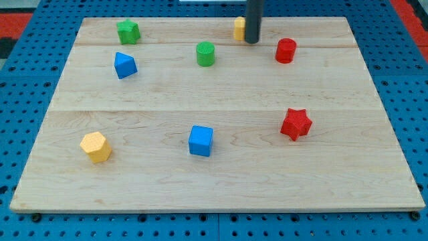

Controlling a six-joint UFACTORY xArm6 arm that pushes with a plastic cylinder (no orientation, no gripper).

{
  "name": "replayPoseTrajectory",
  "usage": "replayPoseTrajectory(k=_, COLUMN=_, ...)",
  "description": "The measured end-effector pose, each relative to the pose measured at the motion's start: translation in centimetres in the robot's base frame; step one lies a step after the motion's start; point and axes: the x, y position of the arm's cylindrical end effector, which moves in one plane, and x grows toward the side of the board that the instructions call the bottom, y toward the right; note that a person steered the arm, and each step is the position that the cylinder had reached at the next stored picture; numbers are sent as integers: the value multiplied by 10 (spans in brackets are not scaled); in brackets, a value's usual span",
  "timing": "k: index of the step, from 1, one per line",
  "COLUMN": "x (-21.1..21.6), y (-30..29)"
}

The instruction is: Move the red circle towards the red star

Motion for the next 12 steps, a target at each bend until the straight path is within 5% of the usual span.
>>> replayPoseTrajectory(k=3, x=12, y=59)
replayPoseTrajectory(k=5, x=87, y=-4)
replayPoseTrajectory(k=9, x=62, y=106)
replayPoseTrajectory(k=12, x=116, y=110)
